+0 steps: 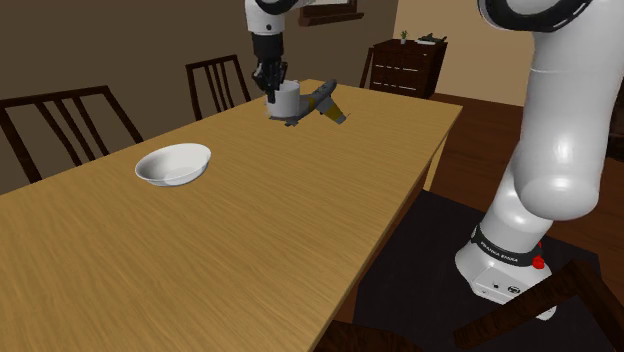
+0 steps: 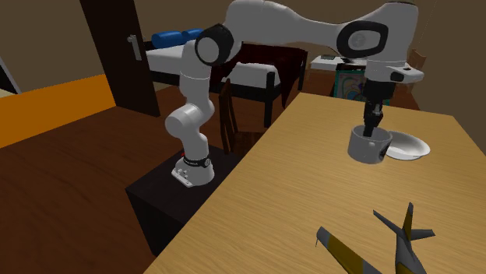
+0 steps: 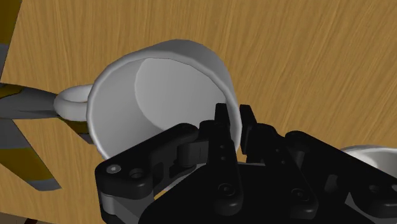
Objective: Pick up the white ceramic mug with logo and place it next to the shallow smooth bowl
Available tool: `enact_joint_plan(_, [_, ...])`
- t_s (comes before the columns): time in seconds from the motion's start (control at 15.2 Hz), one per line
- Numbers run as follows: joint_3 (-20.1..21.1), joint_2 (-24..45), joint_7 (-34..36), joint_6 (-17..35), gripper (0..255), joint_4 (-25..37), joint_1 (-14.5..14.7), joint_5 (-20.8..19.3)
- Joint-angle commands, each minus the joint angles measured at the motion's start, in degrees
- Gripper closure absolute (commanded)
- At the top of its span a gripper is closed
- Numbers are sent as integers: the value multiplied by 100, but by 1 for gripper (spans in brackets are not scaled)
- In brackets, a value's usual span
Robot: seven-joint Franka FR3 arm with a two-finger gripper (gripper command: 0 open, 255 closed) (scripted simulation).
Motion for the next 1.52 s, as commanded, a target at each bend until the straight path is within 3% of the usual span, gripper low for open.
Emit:
enact_joint_plan(0.0, [24,534,90,-226,255,749,98,-80])
enact_joint_plan(0.26, [24,1902,208,-965,255,2839,389,-255])
enact_joint_plan(0.4, [-29,3025,178,-1737,255,4739,623,-351])
enact_joint_plan(0.79, [1,2492,266,-874,255,3333,501,-311])
enact_joint_plan(1.45, [11,2252,352,60,255,2153,413,-307])
